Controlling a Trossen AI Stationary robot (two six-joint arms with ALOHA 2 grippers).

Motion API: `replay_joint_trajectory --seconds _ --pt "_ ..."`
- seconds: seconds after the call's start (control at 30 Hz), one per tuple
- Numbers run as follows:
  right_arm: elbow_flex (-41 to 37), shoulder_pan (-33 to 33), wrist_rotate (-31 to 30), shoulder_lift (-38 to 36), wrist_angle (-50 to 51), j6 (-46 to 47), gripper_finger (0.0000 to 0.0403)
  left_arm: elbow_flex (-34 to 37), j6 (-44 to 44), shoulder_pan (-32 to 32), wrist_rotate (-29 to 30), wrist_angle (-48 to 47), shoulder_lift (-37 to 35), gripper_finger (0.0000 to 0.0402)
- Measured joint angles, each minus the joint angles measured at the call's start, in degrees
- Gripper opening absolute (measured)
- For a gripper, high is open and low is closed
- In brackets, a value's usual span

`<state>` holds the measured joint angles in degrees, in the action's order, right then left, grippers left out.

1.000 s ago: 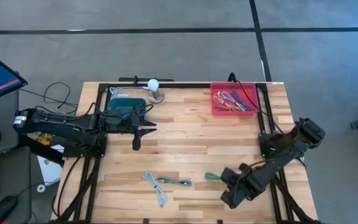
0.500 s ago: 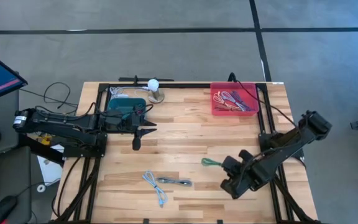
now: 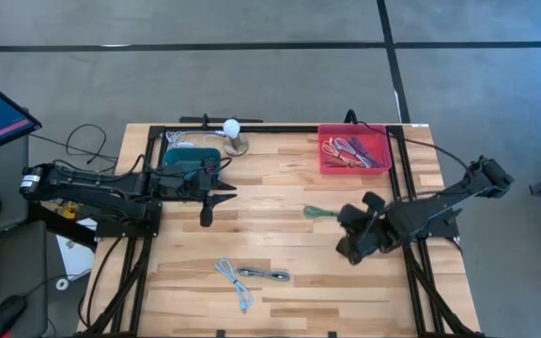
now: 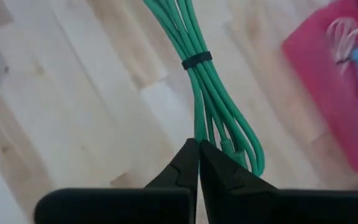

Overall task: Pick & Place USB Port
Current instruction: Put the plain green charger cable into the pink bin

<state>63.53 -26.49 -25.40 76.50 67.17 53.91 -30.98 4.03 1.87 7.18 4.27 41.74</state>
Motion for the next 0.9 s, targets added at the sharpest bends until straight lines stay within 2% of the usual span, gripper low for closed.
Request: replay_joint_trajectory --seconds 0.17,0.43,0.67,0.9 --pt "0.0 5.65 -1.72 -4.77 -0.04 -8.35 0.0 0.0 0.0 0.0 0.0 0.04 0.0 0.0087" --pt "0.02 17.6 -1.29 -10.91 -3.02 -23.37 0.0 0.0 0.11 0.0 0.0 0.33 0.0 0.0087" --pt "0.02 29.61 3.6 -12.89 -5.04 -35.68 0.0 0.0 2.15 0.0 0.03 0.66 0.0 0.0087" --pt "0.02 42.57 10.47 -11.35 -8.25 -45.84 0.0 0.0 4.31 0.0 0.04 1.0 -0.02 0.0087"
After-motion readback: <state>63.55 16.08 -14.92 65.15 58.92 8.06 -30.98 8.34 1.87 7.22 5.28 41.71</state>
